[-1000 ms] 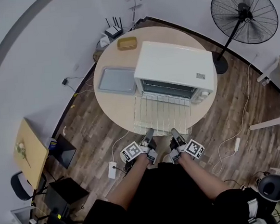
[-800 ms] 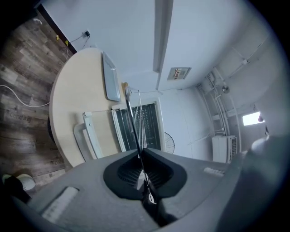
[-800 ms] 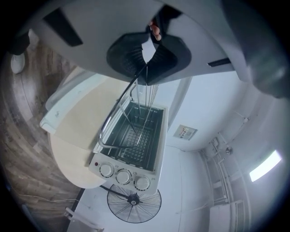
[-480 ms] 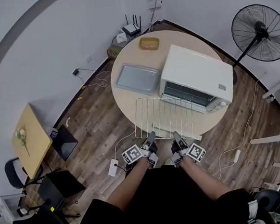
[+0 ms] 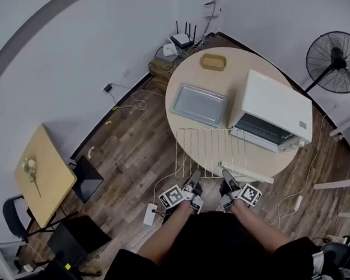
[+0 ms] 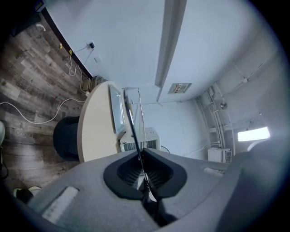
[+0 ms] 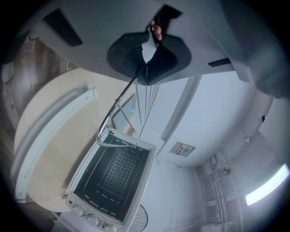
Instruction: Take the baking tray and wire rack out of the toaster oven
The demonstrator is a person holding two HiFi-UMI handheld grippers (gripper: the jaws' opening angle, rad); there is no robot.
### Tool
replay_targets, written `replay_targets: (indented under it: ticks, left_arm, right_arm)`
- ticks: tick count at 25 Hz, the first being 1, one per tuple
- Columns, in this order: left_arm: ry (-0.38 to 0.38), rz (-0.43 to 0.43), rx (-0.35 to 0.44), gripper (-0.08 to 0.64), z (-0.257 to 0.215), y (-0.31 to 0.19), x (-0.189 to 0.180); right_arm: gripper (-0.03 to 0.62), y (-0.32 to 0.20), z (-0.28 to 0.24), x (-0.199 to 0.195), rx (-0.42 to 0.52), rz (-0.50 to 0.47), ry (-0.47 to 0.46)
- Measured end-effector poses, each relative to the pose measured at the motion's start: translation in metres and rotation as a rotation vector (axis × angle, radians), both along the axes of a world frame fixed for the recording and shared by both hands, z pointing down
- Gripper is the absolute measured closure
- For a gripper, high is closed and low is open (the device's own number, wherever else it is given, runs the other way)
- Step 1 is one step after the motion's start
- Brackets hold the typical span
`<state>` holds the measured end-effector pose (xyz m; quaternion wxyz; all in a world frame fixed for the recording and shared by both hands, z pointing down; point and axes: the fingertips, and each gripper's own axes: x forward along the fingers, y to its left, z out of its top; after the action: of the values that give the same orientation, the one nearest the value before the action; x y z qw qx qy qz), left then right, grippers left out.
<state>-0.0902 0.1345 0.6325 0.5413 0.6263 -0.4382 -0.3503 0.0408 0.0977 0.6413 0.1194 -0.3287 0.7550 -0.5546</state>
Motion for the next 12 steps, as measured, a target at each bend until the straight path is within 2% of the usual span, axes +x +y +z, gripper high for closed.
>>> replay_targets:
  ticks: [3, 6, 12]
  left_arm:
    - [0.011, 0.008, 0.009, 0.54, -0.004, 0.003, -0.035]
    - [0.005, 0.009, 0.018, 0.54, -0.007, 0.004, -0.068]
    - [-0.018, 0.008, 0.046, 0.54, -0.017, 0.007, -0.121]
  right_arm:
    - [0.588, 0.004, 0.001, -0.029, -0.01, 0.02, 0.05]
    - [0.588, 0.006, -0.009, -0.066, 0.028, 0.013, 0.021]
    - [0.588, 0.011, -0.024, -0.119, 0.096, -0.023, 0.034]
